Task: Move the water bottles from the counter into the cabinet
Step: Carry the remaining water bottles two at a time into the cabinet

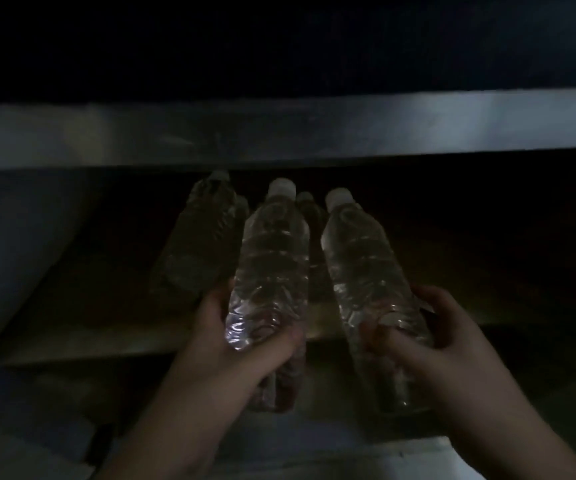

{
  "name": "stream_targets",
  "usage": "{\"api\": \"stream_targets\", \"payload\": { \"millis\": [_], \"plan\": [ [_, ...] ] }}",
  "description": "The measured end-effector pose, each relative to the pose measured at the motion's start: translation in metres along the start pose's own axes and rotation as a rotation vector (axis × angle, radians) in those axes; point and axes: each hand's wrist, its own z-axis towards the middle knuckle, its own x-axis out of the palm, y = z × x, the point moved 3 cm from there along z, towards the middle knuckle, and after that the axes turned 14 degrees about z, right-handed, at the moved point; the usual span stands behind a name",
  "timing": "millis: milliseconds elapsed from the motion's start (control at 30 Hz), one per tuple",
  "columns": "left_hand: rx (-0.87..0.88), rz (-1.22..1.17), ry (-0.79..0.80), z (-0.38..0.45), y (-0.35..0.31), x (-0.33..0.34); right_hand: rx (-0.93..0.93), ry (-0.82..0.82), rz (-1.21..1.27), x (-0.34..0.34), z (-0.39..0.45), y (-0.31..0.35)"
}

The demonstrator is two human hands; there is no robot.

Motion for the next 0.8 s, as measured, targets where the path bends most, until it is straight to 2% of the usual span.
{"api": "stream_targets", "payload": {
  "millis": [267,400,567,700,800],
  "plan": [
    [0.129,-0.137,-0.003,0.015,0.002,0.019,-0.12,0.069,0.033,0.018,0.022,-0.021],
    [0.119,-0.181,-0.058,0.012,0.003,0.024,-0.188,0.04,0.077,0.022,0.027,-0.026],
    [0.042,-0.21,-0.13,0.014,-0.001,0.019,-0.184,0.031,0.064,0.032,0.035,-0.013],
    [0.068,-0.172,-0.157,0.014,-0.011,0.011,-0.178,0.018,0.028,0.039,0.039,0.001],
    [0.092,-0.145,-0.163,0.016,-0.013,0.01,-0.124,0.007,0.133,0.043,0.039,0.002]
  ]
}}
